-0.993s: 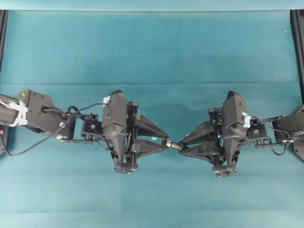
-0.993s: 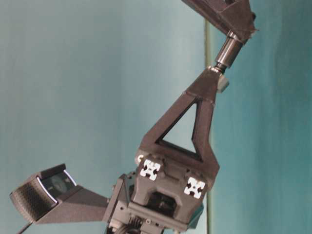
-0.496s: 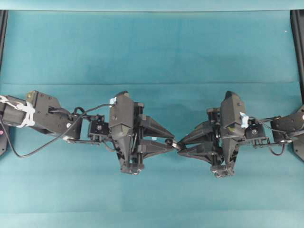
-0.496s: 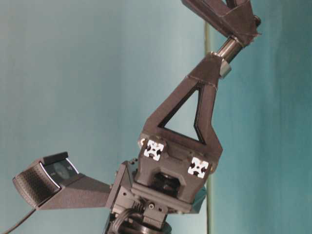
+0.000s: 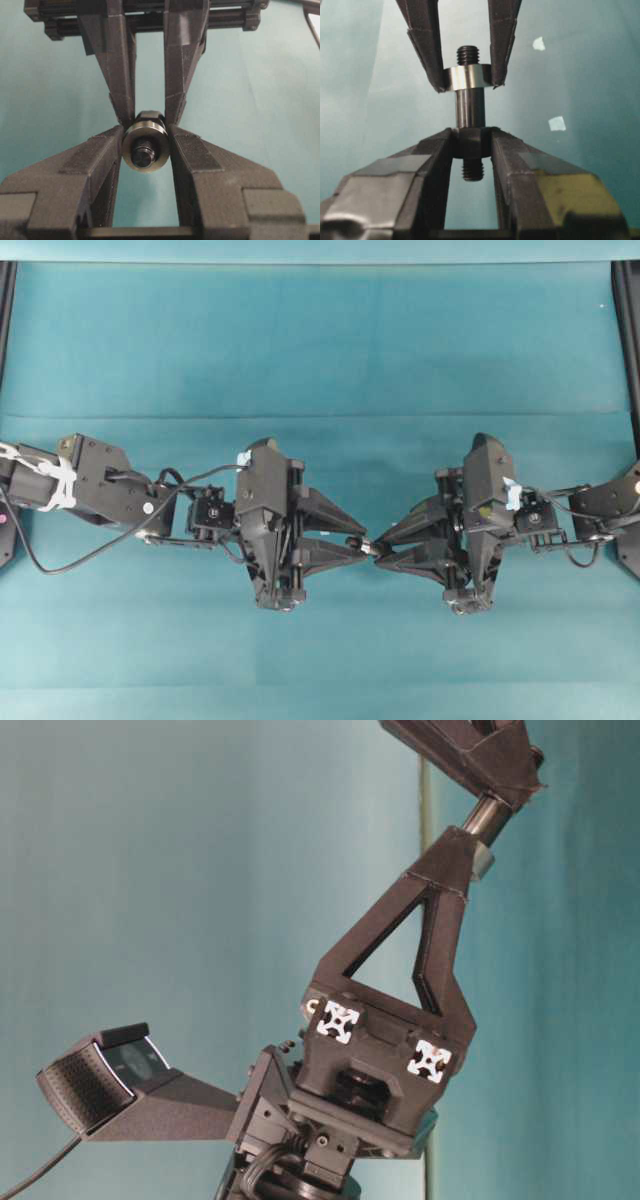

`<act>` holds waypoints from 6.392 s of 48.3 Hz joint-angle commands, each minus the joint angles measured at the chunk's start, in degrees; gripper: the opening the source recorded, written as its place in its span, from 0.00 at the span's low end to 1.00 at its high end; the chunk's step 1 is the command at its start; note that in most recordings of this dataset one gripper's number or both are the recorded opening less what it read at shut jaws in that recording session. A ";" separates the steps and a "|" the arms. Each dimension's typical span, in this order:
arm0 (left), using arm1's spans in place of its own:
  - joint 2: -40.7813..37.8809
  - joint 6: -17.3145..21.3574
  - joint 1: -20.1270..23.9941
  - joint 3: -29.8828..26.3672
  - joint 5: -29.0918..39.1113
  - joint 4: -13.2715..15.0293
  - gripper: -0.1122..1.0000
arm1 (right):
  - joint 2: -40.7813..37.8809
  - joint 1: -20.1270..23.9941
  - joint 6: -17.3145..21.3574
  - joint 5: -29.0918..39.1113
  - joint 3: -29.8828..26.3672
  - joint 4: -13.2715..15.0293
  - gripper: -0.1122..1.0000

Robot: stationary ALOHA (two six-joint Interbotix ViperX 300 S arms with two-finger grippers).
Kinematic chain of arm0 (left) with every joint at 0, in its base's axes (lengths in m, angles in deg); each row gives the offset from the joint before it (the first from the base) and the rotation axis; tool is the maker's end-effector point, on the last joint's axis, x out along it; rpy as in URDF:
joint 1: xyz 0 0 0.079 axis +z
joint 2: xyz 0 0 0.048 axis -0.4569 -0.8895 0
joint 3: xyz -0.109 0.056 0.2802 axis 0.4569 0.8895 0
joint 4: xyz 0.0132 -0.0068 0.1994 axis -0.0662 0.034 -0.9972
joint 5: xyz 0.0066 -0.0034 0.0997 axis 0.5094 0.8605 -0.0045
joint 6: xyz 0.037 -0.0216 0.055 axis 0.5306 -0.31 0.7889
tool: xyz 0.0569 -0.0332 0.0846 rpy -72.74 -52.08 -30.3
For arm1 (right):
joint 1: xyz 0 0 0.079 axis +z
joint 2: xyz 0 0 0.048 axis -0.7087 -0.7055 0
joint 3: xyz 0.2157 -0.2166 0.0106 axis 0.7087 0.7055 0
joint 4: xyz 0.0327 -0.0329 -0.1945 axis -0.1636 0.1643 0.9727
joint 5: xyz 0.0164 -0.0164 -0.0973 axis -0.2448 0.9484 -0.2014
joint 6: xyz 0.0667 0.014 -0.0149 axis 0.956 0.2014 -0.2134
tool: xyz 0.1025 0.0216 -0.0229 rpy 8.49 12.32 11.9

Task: Insert the washer onto the shaft with both hands.

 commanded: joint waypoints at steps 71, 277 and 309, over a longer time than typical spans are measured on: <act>0.70 0.53 -0.44 -3.34 8.70 -0.18 0.94 | -0.35 -1.32 -1.14 0.00 -3.69 -0.09 0.10; 28.13 5.27 -0.44 15.47 22.76 -0.18 0.90 | -0.18 -0.35 -0.97 4.13 -3.43 0.35 0.10; 28.92 5.19 -0.44 15.56 22.76 -0.18 0.90 | -0.18 -0.35 -0.97 4.13 -3.52 0.26 0.10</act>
